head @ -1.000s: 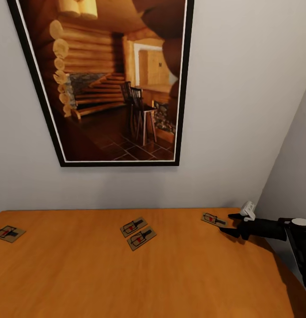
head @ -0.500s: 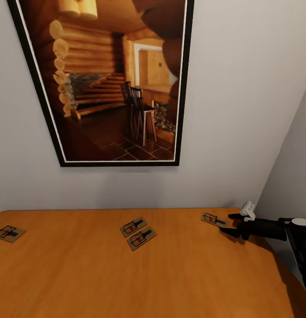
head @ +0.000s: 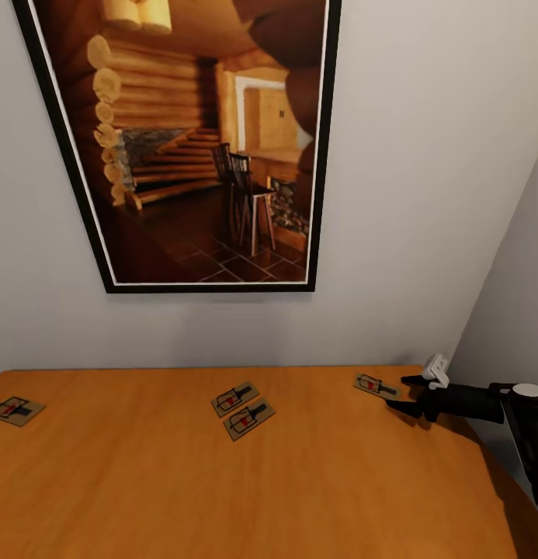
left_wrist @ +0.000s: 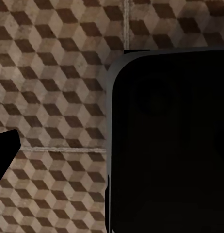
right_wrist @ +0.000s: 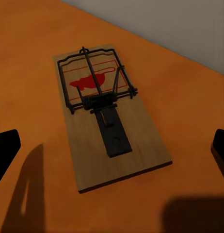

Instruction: Take the four mousetraps from the cabinet in the bathroom and place them on the bathroom floor. Make sure all four end up on the same floor surface, and ensure that at least two of them are either under or directly next to the same bathroom sink.

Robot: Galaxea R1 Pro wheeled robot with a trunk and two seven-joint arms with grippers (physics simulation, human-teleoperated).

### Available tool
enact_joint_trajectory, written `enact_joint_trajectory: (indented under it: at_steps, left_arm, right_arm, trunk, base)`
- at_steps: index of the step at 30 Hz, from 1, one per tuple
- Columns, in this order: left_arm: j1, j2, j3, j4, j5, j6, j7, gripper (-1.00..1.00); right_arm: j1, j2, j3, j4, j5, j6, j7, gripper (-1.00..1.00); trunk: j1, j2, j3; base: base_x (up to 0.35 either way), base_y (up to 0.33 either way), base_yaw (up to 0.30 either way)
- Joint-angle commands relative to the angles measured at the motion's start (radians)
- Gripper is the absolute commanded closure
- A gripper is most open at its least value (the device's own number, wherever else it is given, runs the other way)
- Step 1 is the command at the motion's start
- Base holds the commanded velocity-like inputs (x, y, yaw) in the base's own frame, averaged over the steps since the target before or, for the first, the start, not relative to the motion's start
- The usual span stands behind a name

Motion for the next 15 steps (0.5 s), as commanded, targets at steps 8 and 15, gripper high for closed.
enact_joint_trajectory:
  at_steps: [8, 15]
  left_arm:
    - [-0.001, 0.000, -0.001, 0.002, -0.001, -0.005, 0.003, -1.00]
    - [-0.001, 0.000, -0.001, 0.002, -0.001, -0.005, 0.003, -1.00]
  right_arm:
    - [-0.001, 0.000, -0.001, -0.001, 0.005, 0.010, 0.006, -1.00]
    - [-0.001, 0.000, -0.001, -0.001, 0.005, 0.010, 0.006, -1.00]
  trunk:
    - [0.000, 0.000, -0.001]
    - [0.000, 0.000, -0.001]
  base:
    - [0.000, 0.000, 0.000]
    - [0.000, 0.000, 0.000]
